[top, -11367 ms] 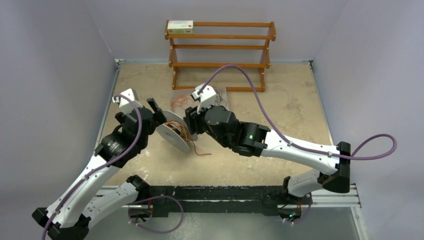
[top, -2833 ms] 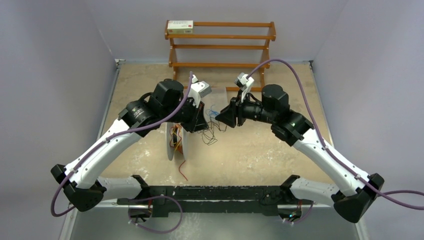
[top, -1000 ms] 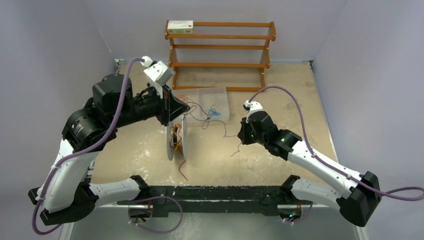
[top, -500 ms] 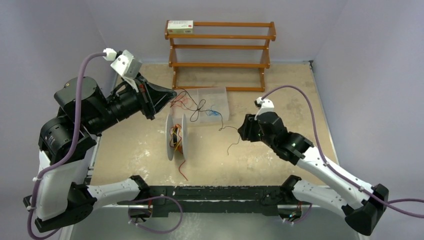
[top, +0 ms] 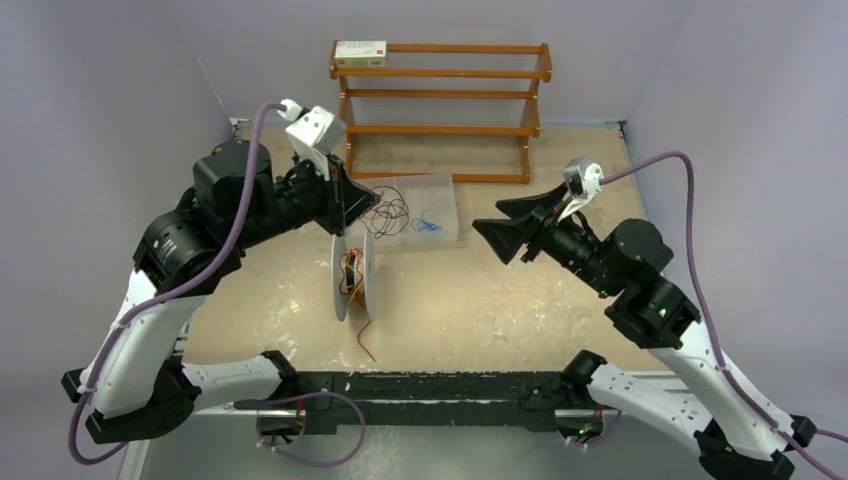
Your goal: Wrap the cables
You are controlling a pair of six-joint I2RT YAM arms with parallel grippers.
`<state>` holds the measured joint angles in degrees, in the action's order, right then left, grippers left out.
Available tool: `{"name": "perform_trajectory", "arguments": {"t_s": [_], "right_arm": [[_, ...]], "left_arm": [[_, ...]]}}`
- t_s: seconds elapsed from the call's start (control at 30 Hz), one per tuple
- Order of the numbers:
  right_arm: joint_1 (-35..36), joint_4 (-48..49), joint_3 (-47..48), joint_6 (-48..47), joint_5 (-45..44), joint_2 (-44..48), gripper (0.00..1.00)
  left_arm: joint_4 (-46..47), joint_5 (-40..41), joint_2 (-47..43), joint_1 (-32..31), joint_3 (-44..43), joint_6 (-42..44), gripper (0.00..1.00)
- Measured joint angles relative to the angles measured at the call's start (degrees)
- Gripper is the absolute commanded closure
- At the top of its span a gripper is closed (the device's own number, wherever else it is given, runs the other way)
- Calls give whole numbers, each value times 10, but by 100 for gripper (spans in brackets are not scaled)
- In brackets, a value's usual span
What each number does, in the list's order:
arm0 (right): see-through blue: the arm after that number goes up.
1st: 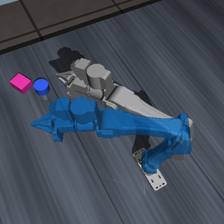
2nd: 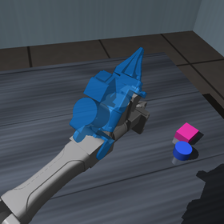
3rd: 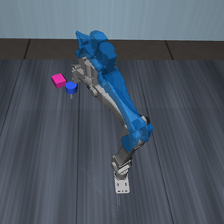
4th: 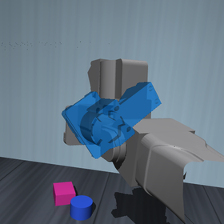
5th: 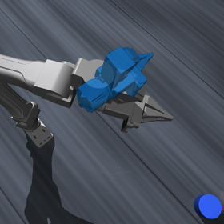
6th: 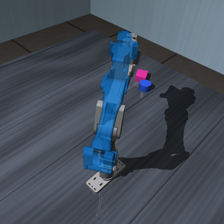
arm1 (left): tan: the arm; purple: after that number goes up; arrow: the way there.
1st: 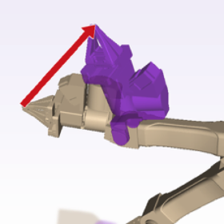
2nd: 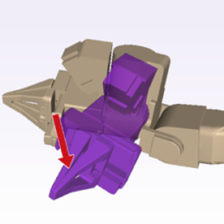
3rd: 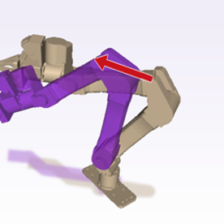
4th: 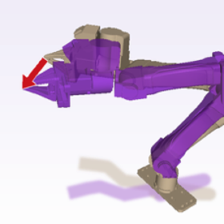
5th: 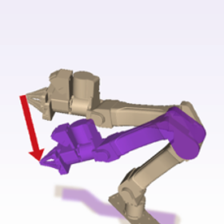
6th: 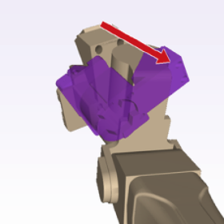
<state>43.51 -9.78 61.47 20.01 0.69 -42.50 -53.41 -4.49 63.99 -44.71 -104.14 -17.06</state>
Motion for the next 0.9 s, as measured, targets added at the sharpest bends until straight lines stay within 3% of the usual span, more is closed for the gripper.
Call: {"name": "perform_trajectory", "arguments": {"t_s": [0.23, 0.6, 0.9], "right_arm": [[0, 76, 14, -33, 140, -40, 32], [0, 138, 30, -49, 234, -162, 31], [19, 178, 53, -52, 343, -209, 37]], "left_arm": [[1, -15, 5, 0, 36, -8, 100], [6, -43, 5, 0, 57, -14, 100], [7, -48, 5, 0, 57, -14, 100]]}}
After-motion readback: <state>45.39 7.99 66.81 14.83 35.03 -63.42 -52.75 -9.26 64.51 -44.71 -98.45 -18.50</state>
